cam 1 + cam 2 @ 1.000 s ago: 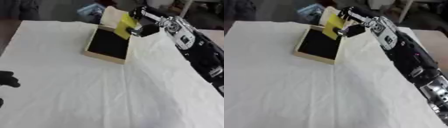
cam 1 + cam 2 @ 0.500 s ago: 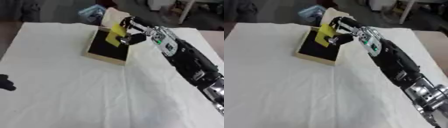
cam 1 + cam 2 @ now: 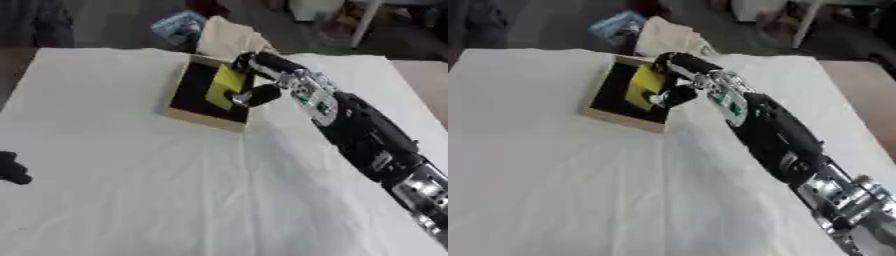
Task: Pick up objects on the table and place them in the box.
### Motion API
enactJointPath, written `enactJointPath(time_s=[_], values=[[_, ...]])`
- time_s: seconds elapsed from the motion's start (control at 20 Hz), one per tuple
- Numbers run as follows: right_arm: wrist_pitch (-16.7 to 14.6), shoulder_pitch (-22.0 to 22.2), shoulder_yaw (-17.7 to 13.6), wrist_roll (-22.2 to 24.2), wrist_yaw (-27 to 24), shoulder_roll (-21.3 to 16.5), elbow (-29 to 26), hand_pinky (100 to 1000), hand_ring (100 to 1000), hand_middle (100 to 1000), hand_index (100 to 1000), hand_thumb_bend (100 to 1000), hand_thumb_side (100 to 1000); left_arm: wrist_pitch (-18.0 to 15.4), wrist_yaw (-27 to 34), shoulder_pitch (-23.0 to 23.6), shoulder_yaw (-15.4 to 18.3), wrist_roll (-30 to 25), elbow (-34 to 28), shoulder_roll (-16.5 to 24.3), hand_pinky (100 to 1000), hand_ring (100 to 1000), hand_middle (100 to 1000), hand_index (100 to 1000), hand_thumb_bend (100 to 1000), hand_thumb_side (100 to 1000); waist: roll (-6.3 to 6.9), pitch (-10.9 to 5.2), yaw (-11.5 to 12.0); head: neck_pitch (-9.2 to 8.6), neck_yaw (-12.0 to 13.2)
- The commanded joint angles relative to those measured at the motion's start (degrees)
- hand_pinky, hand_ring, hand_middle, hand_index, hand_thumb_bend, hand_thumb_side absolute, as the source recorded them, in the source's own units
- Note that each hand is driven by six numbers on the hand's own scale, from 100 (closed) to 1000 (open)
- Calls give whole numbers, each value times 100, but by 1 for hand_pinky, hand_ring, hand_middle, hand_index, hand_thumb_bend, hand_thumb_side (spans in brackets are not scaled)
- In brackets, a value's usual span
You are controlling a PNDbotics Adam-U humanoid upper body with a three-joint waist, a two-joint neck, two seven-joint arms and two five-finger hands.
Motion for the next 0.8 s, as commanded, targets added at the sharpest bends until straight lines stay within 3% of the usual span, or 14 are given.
enactJointPath(time_s=[0.05, 0.35, 0.55, 0.8], values=[[-114, -101, -17, 6, 221, -116, -84, 750, 751, 793, 833, 344, 655, -6, 29, -88, 3, -17, -139, 26, 849, 657, 623, 784, 542, 623, 48, -84, -34, -68, 21], [-164, -121, -33, 40, 341, -253, -471, 762, 768, 819, 904, 515, 799, 0, 16, -91, 12, -6, -134, 27, 848, 657, 623, 784, 543, 623, 41, -61, -152, -93, 75], [-103, -90, -99, 28, 32, -465, -986, 757, 759, 814, 895, 478, 781, 9, -12, -54, 50, 30, -119, 32, 848, 657, 622, 784, 544, 624, 58, -36, -355, -102, 194], [109, 166, -206, 16, -1075, -850, -2065, 747, 743, 805, 880, 369, 731, 8, -78, 55, 154, 127, -92, 58, 847, 657, 622, 783, 544, 625, 158, -22, -846, -128, 639]])
